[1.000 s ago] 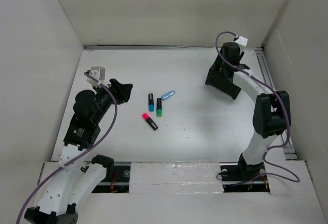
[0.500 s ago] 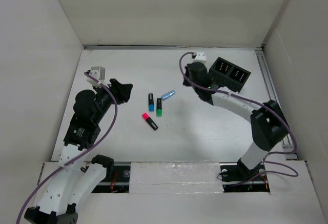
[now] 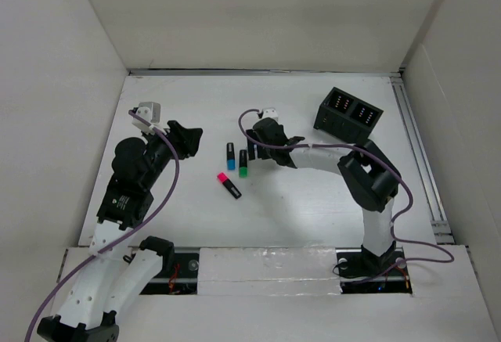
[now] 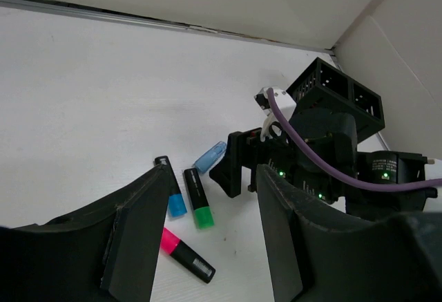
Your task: Organize the desk
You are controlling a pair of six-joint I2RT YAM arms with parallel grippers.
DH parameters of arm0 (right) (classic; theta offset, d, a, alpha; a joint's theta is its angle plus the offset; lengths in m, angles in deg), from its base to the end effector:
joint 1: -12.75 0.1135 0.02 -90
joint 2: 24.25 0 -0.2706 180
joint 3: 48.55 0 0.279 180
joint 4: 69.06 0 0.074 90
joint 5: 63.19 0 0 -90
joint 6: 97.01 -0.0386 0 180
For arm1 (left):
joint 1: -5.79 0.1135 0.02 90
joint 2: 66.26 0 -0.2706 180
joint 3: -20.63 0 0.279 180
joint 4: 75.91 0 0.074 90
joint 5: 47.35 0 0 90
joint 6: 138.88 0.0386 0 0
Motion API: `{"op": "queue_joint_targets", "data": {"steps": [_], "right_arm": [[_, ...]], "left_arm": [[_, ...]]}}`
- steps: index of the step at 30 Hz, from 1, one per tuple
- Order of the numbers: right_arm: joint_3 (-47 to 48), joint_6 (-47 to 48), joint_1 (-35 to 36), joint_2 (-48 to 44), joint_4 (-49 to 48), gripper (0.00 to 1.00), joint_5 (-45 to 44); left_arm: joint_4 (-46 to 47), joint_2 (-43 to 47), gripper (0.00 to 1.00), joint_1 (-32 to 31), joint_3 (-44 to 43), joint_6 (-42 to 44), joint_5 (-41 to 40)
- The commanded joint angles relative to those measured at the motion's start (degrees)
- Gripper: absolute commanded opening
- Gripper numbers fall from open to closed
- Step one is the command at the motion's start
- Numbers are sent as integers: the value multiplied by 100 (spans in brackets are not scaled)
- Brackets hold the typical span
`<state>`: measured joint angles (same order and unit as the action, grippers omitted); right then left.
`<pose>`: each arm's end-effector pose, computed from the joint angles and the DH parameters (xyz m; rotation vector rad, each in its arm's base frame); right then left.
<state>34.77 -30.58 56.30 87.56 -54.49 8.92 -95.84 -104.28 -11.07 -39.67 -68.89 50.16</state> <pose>0.3319 0.2991 0.1560 -0.2426 2.2776 0.2488 0.1681 -0.0562 0.3906 0.0637 1.5605 -0.6104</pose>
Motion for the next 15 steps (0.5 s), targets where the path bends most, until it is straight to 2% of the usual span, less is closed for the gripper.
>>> {"op": "queue_joint_targets", "data": {"steps": [1,5,9,15], "right_arm": [[513,-95,-57,278,66,81,-153],[1083,-86,-57,639,390,78,-197],[1224,-104,-57,816,347,75,-110],[1566,-121,-57,1027,584,63,-294]], "left_arm": [[285,93,49,25,33,41,84],[303,119,49,25,24,32,85],[302,146,49,25,33,32,128],[311,154,49,25,24,32,181]]}}
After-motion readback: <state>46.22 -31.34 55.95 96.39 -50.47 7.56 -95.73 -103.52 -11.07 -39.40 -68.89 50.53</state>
